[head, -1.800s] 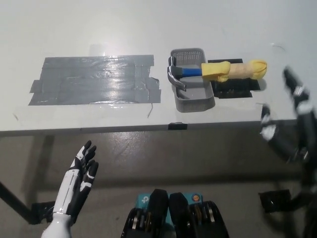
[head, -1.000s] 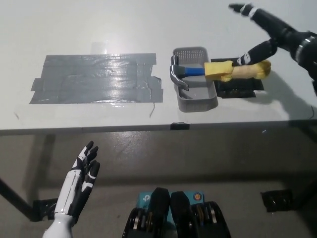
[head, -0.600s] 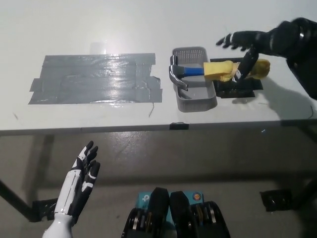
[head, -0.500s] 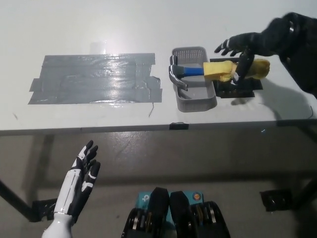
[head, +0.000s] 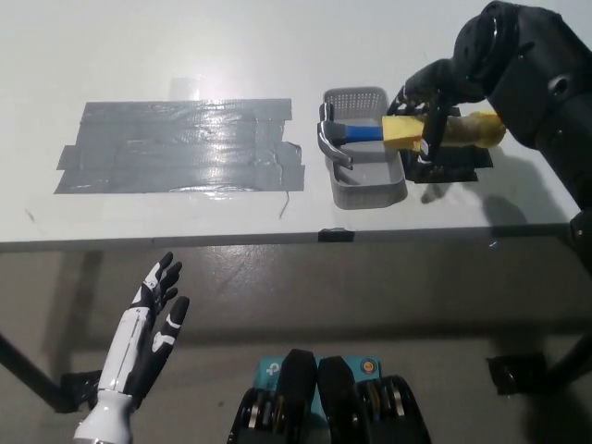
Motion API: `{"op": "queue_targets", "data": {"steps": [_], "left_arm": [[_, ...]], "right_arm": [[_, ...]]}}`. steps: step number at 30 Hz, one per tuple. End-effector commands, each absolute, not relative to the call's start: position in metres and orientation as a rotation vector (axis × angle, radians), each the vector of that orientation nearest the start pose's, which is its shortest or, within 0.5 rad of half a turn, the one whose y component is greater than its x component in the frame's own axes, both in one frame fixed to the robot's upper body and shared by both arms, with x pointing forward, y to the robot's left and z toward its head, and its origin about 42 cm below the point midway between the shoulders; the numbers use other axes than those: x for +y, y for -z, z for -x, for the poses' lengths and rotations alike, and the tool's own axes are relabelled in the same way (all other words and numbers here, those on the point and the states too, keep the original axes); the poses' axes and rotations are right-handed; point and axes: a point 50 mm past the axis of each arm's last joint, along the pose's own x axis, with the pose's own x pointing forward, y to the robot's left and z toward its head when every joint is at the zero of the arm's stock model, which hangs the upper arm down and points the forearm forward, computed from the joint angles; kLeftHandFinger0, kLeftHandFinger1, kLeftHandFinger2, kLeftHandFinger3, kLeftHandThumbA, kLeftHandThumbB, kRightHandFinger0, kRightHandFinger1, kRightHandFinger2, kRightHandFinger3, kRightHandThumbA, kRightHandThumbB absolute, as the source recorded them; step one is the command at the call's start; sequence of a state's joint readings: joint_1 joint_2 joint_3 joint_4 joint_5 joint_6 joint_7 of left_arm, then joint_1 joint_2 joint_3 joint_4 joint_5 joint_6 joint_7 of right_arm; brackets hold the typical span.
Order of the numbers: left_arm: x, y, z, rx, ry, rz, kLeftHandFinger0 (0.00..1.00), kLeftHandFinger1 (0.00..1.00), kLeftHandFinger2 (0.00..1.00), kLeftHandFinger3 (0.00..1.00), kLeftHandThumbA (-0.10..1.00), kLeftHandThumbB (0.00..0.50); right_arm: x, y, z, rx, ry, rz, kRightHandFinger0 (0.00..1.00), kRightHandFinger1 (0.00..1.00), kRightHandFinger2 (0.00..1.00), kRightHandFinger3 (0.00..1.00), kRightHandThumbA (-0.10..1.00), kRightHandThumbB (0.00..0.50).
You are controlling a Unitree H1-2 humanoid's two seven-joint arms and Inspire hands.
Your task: The robot picks the hammer placed on top of the gray container with right hand and places it on the grey area of the desk
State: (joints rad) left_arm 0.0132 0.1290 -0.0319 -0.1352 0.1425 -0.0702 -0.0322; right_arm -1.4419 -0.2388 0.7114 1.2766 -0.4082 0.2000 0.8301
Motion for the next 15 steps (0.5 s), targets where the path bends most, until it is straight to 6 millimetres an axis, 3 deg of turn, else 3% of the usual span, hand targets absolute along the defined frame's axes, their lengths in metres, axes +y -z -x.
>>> {"op": "queue_targets", "data": {"steps": [1,11,13,15], "left_arm": [[0.239,-0.149,-0.279,-0.252,0.081,-0.299,1.0,1.0,1.0,1.0,0.89,0.075],[0.238,-0.147,-0.278,-0.241,0.085,-0.305,1.0,1.0,1.0,1.0,0.88,0.075],[0.238,-0.145,-0.276,-0.233,0.087,-0.304,1.0,1.0,1.0,1.0,0.88,0.075],[0.237,-0.144,-0.275,-0.232,0.088,-0.307,1.0,1.0,1.0,1.0,0.88,0.073]], "right_arm": [[-0.151,-0.407,-0.593,0.465,-0.706,1.377,1.0,1.0,1.0,1.0,1.0,0.369],[-0.166,-0.408,-0.595,0.456,-0.705,1.367,1.0,1.0,1.0,1.0,1.0,0.356],[-0.17,-0.41,-0.595,0.441,-0.703,1.373,1.0,1.0,1.0,1.0,1.0,0.326],[-0.172,-0.409,-0.595,0.438,-0.701,1.366,1.0,1.0,1.0,1.0,1.0,0.328]]}}
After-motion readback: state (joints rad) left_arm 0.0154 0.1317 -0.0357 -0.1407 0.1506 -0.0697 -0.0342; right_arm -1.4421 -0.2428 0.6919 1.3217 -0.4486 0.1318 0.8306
